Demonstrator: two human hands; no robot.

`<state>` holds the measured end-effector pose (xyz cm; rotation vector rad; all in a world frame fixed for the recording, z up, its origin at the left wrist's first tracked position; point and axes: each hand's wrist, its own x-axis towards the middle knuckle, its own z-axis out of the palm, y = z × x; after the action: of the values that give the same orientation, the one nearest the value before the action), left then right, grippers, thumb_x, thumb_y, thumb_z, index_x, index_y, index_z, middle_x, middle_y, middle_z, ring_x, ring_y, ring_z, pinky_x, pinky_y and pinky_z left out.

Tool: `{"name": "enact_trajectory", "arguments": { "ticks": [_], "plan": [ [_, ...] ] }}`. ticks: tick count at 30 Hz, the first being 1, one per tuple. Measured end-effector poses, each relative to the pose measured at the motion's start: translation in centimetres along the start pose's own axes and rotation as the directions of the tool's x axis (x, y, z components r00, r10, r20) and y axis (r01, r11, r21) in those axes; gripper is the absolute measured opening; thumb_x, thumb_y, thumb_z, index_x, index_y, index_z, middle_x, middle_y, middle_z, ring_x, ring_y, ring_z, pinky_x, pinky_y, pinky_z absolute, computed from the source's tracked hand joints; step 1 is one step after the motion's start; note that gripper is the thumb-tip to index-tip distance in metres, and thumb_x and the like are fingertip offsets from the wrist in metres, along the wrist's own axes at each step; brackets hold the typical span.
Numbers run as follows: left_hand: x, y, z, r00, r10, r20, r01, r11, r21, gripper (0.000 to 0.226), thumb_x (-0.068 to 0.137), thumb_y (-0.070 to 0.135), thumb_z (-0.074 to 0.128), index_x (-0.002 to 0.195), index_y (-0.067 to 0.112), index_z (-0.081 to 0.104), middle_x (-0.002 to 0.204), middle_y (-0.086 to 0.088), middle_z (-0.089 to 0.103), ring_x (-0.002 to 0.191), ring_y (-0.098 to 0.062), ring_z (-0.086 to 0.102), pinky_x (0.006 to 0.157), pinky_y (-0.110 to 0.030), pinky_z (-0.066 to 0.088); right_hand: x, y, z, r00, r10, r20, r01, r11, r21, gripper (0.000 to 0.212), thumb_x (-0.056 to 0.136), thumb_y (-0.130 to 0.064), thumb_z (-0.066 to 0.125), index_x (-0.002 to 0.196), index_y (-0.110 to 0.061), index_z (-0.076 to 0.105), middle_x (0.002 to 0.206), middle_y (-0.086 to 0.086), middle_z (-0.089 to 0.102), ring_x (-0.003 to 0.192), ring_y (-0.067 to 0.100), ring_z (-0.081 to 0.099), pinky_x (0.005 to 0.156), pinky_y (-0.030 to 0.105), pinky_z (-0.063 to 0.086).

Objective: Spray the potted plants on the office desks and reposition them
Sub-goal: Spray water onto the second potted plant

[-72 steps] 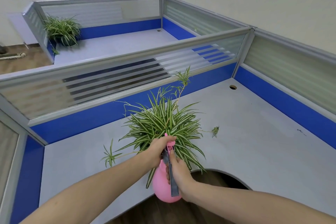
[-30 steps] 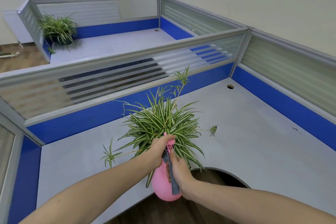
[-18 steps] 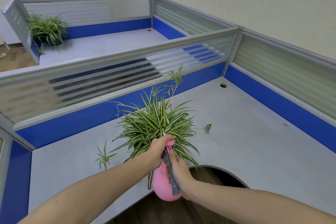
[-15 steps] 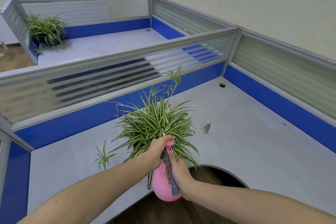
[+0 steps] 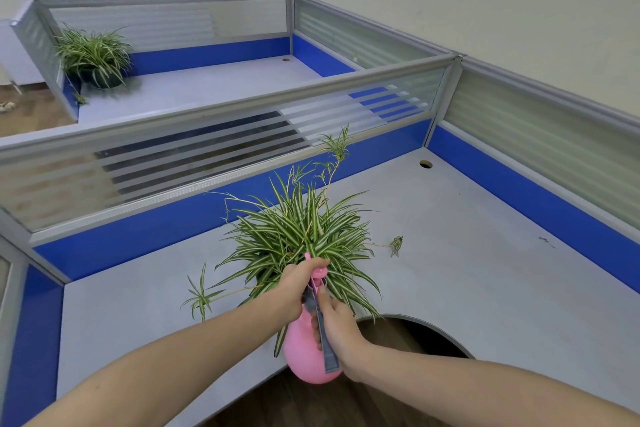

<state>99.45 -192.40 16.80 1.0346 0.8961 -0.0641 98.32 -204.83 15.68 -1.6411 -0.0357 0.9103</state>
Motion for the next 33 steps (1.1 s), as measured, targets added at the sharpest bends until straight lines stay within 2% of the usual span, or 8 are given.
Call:
{"name": "enact_trajectory", "arguments": {
  "ticks": [4,9,12,15,21,23,26,33],
  "plan": [
    [-0.1,-0.4,0.2,1.0,0.011,0.016,-0.011,1.0,0.021,0.086,0.048,0.036,0.086,0.119,-0.004,0.06,0.076,-0.012,0.062,0.065,-0.026,0.059,0.069,-0.036,0.051,-0.3,0.3,-0.1,1.0,0.017,-0.014,-0.016,0.999,0.045,0.056,0.102,-0.059,0.039,0.089,-0.008,0.06,0.052,-0.002,0.05,0.042,0.012,0.045,0.045,0.025,0.039],
    [-1.5,-0.7,2.0,0.998,0.039,0.046,-0.045,0.988,0.147,0.027,0.075,0.023,0.081,0.081,0.004,0.062,0.065,-0.008,0.056,0.061,-0.022,0.054,0.064,-0.03,0.045,-0.9,0.5,-0.2,0.99,0.085,-0.116,-0.067,0.987,0.147,0.063,0.098,-0.068,0.038,0.087,-0.011,0.064,0.052,0.001,0.052,0.043,0.013,0.051,0.048,0.026,0.041],
    [-2.7,-0.9,3.9,0.994,0.058,0.092,-0.078,0.97,0.231,0.027,0.082,0.022,0.077,0.072,0.008,0.055,0.057,-0.004,0.05,0.05,-0.016,0.048,0.051,-0.024,0.039,-1.9,0.7,-0.9,0.978,0.093,-0.188,-0.057,0.981,0.185,0.059,0.101,-0.062,0.037,0.085,-0.013,0.064,0.051,0.001,0.052,0.044,0.013,0.053,0.048,0.025,0.043],
    [-3.7,-1.7,6.2,0.983,0.057,0.175,-0.109,0.946,0.305,0.026,0.085,0.018,0.074,0.072,0.007,0.055,0.057,-0.003,0.048,0.047,-0.013,0.047,0.042,-0.017,0.037,-3.6,1.4,-2.6,0.966,0.094,-0.241,-0.03,0.967,0.254,0.059,0.102,-0.061,0.041,0.082,-0.009,0.061,0.051,0.005,0.05,0.042,0.017,0.049,0.045,0.026,0.039],
    [-5.3,-4.3,11.7,0.936,0.066,0.346,-0.214,0.887,0.409,0.014,0.085,0.013,0.073,0.089,0.004,0.063,0.072,-0.007,0.058,0.066,-0.017,0.057,0.059,-0.025,0.046,-7.2,2.6,-6.0,0.897,-0.011,-0.443,0.154,0.945,0.287,0.019,0.1,-0.038,0.06,0.105,-0.022,0.068,0.09,0.022,0.071,0.081,0.04,0.068,0.062,0.028,0.048],
    [-5.7,-5.0,13.4,0.919,0.06,0.39,-0.241,0.867,0.435,0.014,0.084,0.012,0.075,0.09,0.007,0.063,0.078,-0.008,0.061,0.072,-0.018,0.06,0.067,-0.027,0.049,-7.6,2.8,-7.3,0.865,-0.018,-0.501,0.172,0.95,0.262,0.007,0.1,-0.032,0.062,0.104,-0.028,0.067,0.097,0.004,0.077,0.095,0.023,0.074,0.077,0.027,0.056],
    [-5.7,-6.0,16.7,0.886,0.022,0.462,-0.267,0.841,0.47,0.016,0.085,0.014,0.075,0.093,0.012,0.061,0.088,-0.011,0.064,0.08,-0.02,0.062,0.073,-0.029,0.051,-7.5,3.7,-10.2,0.823,0.009,-0.567,0.148,0.962,0.23,0.017,0.097,-0.035,0.065,0.113,-0.03,0.065,0.103,-0.006,0.076,0.102,0.013,0.071,0.095,0.036,0.056],
    [-4.8,-8.3,25.8,0.862,-0.085,0.5,-0.207,0.84,0.501,0.015,0.087,0.013,0.073,0.093,0.009,0.06,0.088,-0.01,0.062,0.077,-0.018,0.06,0.064,-0.026,0.048,-7.0,5.1,-19.2,0.761,0.097,-0.642,0.052,0.977,0.209,0.027,0.099,-0.033,0.064,0.123,-0.021,0.064,0.108,0.002,0.072,0.106,0.023,0.067,0.101,0.042,0.054]
  ]
}}
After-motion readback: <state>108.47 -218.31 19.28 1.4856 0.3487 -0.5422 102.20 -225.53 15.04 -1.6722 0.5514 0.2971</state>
